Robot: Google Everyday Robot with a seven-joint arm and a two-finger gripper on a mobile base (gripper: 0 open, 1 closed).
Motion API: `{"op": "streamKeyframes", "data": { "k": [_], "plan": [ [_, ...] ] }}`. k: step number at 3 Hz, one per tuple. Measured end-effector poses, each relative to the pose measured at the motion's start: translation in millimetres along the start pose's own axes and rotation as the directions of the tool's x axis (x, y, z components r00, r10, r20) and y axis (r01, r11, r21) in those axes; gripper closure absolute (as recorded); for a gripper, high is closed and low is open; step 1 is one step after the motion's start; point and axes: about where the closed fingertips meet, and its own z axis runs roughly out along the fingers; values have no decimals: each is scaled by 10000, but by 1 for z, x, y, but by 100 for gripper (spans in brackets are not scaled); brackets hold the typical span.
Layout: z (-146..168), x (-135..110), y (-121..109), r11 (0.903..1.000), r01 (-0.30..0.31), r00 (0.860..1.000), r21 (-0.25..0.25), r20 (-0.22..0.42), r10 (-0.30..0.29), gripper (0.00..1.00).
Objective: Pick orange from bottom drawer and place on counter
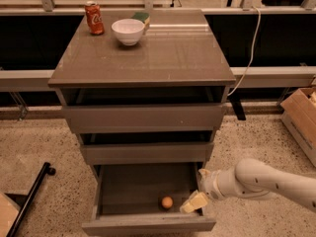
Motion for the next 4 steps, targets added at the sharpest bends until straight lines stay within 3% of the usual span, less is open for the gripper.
{"op": "streamKeyframes", "data": {
  "k": [2, 4],
  "plan": [
    [81, 28, -38, 9992, 93, 9995, 382, -290, -82, 0],
    [175, 49, -74, 9965, -827, 9964, -89, 202, 828, 0]
  ]
}}
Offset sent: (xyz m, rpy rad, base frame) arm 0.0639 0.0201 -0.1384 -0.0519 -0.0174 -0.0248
